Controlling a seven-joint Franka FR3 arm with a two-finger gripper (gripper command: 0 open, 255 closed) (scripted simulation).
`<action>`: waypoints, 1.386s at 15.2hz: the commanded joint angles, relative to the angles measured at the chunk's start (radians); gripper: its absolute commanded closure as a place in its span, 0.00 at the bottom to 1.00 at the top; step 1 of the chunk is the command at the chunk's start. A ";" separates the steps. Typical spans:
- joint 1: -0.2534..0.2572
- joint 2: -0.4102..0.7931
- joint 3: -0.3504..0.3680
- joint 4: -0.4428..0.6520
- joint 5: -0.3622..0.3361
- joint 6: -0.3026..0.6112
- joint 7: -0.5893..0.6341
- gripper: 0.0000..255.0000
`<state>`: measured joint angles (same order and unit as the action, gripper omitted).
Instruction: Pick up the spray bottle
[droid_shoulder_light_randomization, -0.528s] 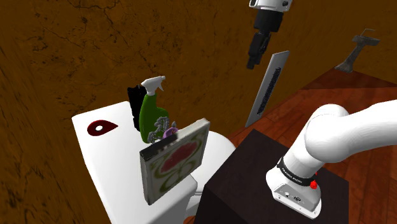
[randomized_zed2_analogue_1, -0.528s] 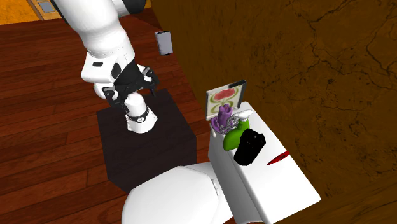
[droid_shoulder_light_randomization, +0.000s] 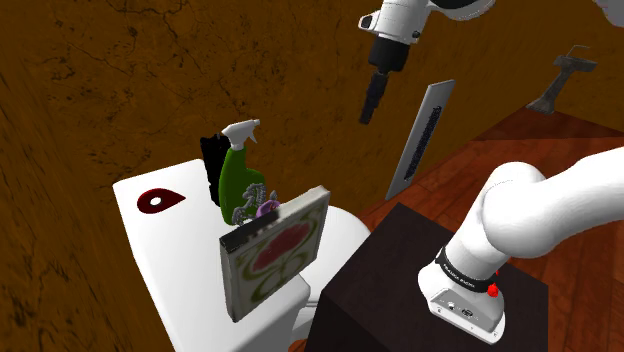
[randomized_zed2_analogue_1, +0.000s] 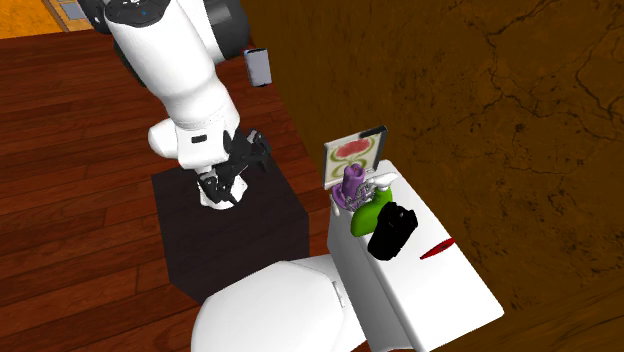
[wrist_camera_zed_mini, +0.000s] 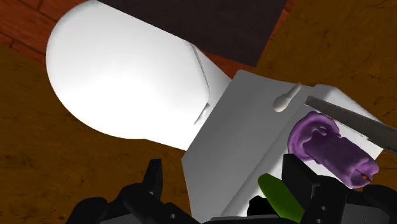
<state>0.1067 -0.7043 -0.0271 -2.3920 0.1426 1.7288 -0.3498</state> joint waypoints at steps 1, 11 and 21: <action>0.037 0.047 -0.010 -0.015 0.022 0.090 -0.081 0.00; 0.242 0.277 -0.055 -0.018 0.186 0.429 -0.503 0.00; 0.436 0.491 -0.070 0.069 0.420 0.609 -0.960 0.00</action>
<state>0.5266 -0.2351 -0.1000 -2.3373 0.5409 2.3255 -1.2729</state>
